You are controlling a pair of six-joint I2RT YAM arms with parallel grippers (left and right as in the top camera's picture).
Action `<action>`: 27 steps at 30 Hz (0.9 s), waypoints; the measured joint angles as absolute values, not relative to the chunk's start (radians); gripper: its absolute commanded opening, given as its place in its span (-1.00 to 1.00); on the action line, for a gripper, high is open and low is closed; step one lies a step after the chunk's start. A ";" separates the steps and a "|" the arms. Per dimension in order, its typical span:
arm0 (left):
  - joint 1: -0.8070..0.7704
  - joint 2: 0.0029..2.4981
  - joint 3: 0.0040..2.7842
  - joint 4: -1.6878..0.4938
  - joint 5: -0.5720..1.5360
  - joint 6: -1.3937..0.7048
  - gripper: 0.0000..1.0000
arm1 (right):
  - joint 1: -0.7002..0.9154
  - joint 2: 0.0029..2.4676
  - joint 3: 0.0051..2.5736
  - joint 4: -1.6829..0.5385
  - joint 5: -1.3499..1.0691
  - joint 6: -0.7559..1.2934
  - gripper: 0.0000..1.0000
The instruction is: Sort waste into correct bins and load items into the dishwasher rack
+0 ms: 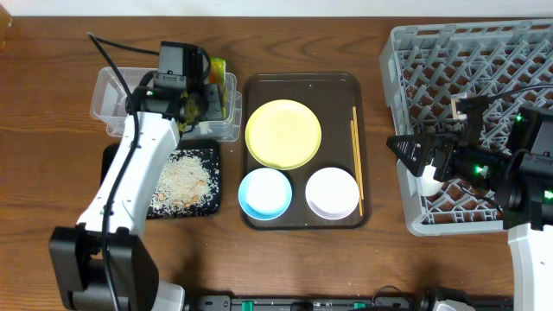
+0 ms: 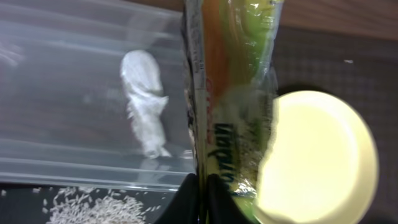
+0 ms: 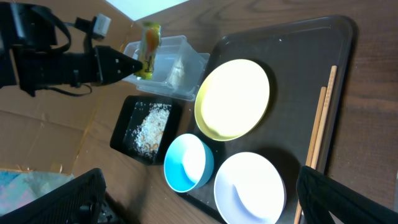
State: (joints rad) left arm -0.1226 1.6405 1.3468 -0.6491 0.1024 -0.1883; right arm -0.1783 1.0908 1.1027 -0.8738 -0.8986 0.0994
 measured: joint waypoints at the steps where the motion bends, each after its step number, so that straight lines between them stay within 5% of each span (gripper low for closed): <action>1: -0.117 1.650 1.347 -0.648 0.097 -0.191 -0.58 | -0.178 1.091 1.103 -0.874 -0.899 0.099 0.92; 7: -0.098 1.678 1.347 -0.656 0.066 -0.202 0.08 | -0.178 1.091 1.103 -0.874 -0.899 0.099 0.92; 18: -0.094 1.581 1.359 -0.709 0.166 -0.206 0.04 | -0.178 1.091 1.103 -0.878 -0.897 0.099 0.91; 27: -0.094 1.333 1.383 -0.898 0.336 -0.178 0.35 | -0.178 1.091 1.103 -0.879 -0.797 0.099 0.94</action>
State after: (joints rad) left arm -0.0944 1.3327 1.3827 -0.8978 0.3355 -0.1780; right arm -0.1783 1.0908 1.1027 -0.8791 -0.7967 0.0994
